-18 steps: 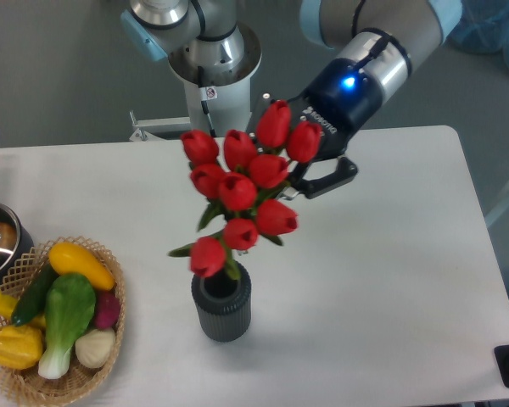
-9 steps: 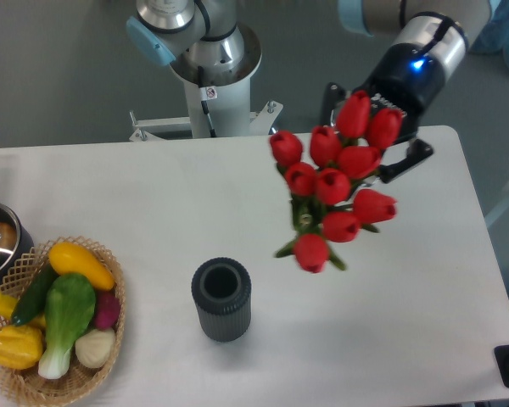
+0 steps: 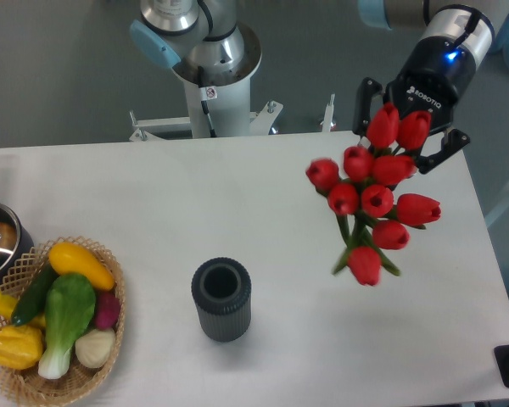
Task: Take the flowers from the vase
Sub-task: 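Carry the held tulips up and away from the vase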
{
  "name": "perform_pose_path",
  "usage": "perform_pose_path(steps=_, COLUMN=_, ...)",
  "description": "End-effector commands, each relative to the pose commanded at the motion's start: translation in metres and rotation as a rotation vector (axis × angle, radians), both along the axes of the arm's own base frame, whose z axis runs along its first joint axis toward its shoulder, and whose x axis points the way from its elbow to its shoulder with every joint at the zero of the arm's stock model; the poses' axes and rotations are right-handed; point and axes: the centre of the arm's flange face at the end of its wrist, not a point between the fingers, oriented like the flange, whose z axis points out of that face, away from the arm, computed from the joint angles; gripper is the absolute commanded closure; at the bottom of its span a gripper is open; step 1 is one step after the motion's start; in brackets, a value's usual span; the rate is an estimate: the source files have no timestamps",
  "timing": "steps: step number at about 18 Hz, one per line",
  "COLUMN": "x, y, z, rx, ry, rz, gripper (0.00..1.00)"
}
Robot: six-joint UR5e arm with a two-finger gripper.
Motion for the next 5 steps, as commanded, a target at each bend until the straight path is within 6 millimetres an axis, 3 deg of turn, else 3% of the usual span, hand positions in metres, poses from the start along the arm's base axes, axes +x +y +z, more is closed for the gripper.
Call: perform_pose_path(steps=5, x=0.0007, y=-0.0089, z=-0.0006, rx=0.008, ry=-0.003, rz=0.011, gripper=0.57)
